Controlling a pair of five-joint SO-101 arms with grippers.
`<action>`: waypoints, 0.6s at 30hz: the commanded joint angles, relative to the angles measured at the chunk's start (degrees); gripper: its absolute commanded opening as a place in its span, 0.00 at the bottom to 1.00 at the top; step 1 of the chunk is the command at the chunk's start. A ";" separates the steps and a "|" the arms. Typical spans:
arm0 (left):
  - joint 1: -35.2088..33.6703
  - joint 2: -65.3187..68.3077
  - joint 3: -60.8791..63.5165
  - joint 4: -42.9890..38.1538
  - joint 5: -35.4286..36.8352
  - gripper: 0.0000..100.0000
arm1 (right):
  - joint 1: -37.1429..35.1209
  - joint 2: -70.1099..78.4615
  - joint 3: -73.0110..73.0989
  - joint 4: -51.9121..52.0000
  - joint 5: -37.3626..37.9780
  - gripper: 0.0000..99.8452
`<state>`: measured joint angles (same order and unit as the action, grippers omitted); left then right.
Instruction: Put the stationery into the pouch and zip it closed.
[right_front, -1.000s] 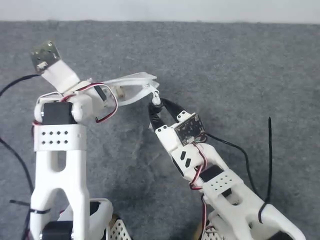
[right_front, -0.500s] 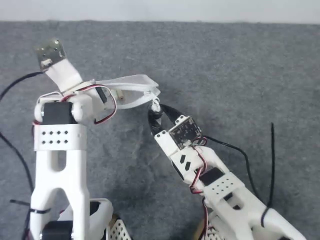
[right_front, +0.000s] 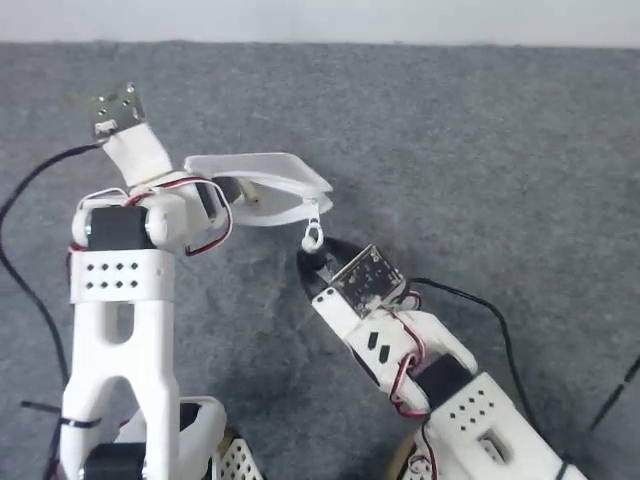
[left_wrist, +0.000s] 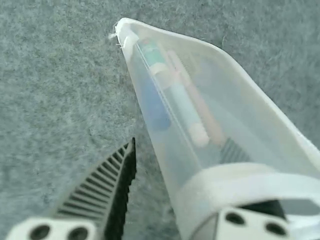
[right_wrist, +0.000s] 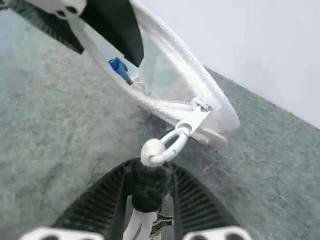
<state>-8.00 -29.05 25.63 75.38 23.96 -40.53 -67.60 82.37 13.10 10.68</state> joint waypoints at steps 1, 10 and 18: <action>0.09 -2.55 -1.63 -1.93 -2.37 0.26 | -1.71 -4.88 -0.62 4.26 3.25 0.01; 0.00 -2.55 -4.35 -1.93 -5.80 0.26 | -7.69 -13.85 -0.70 14.73 3.78 0.01; 0.44 -6.24 -4.62 -1.76 -6.68 0.26 | -14.55 -18.24 -0.70 21.05 6.07 0.01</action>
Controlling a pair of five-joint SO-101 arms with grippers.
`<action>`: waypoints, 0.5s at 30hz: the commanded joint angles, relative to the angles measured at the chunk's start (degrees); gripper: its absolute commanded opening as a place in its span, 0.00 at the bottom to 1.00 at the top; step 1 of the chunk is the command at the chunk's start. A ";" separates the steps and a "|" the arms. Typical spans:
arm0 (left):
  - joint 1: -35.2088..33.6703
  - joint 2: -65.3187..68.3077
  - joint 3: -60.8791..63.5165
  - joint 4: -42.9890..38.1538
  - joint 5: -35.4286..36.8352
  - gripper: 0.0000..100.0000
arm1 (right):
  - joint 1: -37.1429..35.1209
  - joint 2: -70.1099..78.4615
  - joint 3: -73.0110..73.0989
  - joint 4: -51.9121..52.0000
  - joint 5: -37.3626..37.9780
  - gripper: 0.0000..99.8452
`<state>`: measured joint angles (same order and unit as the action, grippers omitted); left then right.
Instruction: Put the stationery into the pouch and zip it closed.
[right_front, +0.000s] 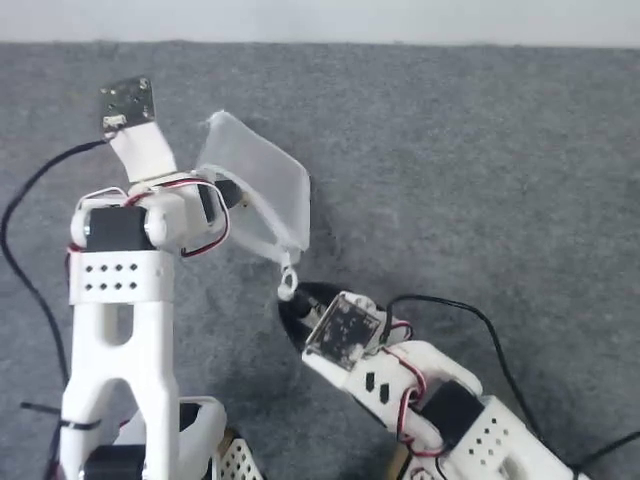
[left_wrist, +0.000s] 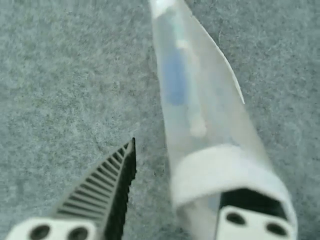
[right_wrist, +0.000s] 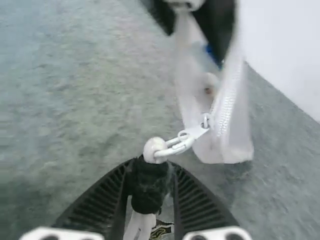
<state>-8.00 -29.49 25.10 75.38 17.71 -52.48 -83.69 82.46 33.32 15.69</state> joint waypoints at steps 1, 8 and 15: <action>0.53 -7.30 -3.91 -1.76 -0.44 0.26 | -3.12 -2.07 -0.70 0.84 1.05 0.01; 3.08 -16.35 0.84 -3.52 -2.81 0.26 | -8.75 -2.51 -0.79 3.38 0.97 0.01; 12.13 -22.07 9.36 -9.23 -9.32 0.26 | -12.09 -2.51 -0.62 3.65 0.88 0.01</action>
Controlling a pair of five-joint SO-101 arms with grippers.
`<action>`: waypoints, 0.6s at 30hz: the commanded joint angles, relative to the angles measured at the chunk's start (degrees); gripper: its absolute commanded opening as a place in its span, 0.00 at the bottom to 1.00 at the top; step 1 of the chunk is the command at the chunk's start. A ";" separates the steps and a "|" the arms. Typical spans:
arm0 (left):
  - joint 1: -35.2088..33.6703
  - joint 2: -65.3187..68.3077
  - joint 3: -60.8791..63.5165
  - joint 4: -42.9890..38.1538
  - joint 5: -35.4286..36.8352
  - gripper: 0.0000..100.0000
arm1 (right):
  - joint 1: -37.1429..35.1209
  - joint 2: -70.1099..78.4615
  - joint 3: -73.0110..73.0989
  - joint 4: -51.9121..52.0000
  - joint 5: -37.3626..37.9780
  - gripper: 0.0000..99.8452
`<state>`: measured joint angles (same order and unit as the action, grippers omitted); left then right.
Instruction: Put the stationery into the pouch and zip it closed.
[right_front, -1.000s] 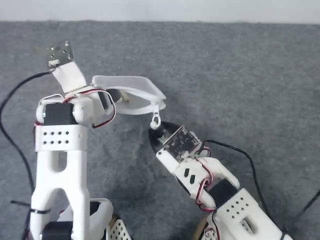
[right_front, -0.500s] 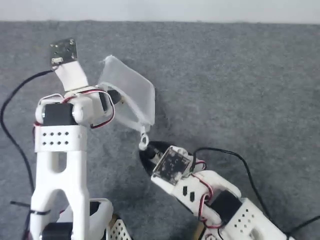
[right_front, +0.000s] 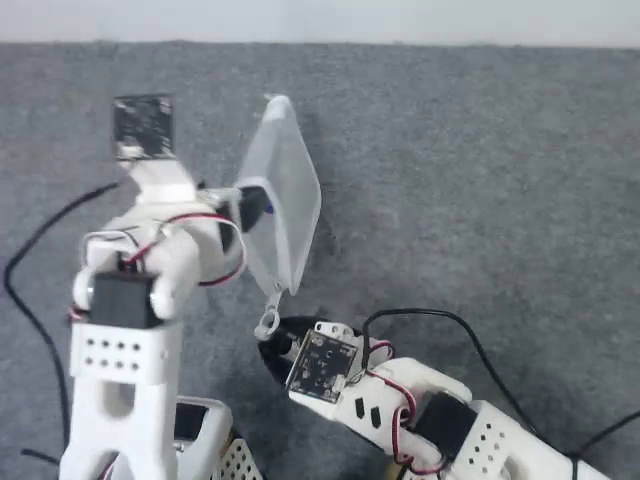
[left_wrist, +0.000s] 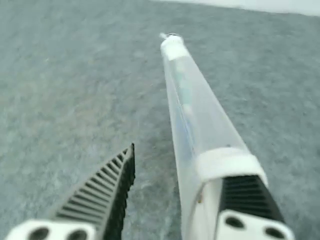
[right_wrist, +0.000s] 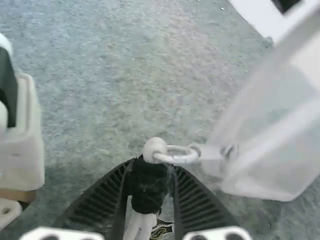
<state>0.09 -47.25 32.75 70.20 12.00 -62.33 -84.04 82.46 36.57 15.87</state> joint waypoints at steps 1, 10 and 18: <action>5.19 -5.01 2.59 -4.40 -4.84 0.26 | -2.86 -2.15 -0.53 0.40 0.70 0.01; 16.09 -11.08 10.59 -4.75 -16.09 0.26 | -3.12 -2.24 -0.79 1.54 0.70 0.01; 18.20 -15.82 13.58 -3.96 -17.49 0.26 | -2.86 -2.24 -0.79 1.54 0.70 0.01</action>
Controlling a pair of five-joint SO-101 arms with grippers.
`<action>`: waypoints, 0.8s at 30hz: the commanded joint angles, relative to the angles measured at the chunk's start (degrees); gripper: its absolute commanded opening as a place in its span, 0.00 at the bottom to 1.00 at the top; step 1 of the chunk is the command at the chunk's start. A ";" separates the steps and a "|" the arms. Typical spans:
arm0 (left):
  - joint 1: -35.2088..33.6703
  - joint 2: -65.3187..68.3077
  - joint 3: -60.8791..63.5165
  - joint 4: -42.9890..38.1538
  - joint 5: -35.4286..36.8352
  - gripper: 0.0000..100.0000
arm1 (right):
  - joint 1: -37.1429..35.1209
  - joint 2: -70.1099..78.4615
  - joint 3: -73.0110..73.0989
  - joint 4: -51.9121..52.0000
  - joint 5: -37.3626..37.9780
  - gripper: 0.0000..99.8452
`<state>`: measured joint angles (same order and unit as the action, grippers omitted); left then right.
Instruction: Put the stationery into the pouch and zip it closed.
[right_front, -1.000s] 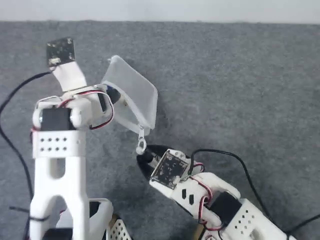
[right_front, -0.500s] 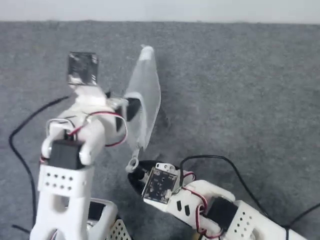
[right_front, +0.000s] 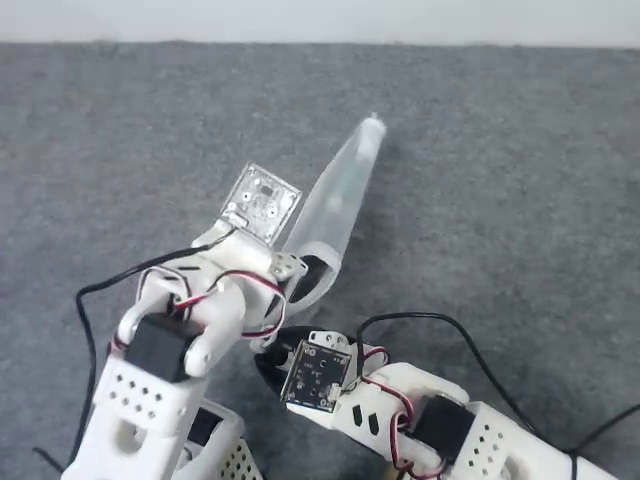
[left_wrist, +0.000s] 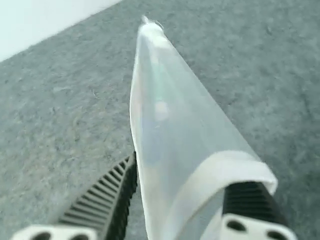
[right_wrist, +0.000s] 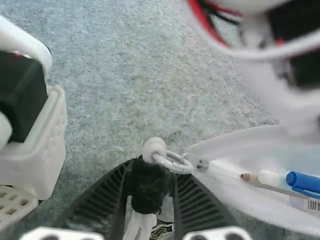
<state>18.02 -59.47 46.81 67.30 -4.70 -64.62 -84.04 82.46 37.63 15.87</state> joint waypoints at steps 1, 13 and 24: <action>0.53 -4.22 -0.40 -0.35 -1.41 0.26 | -0.22 -2.24 -0.79 0.48 0.70 0.01; 0.18 -17.49 4.79 1.49 -3.96 0.26 | 4.44 -17.01 -0.70 5.67 0.18 0.01; 0.18 -25.32 7.34 2.73 -3.96 0.26 | 12.26 -19.91 -4.84 10.42 -0.44 0.01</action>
<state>18.46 -83.47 54.46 69.14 -8.31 -54.77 -102.77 82.73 45.54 15.87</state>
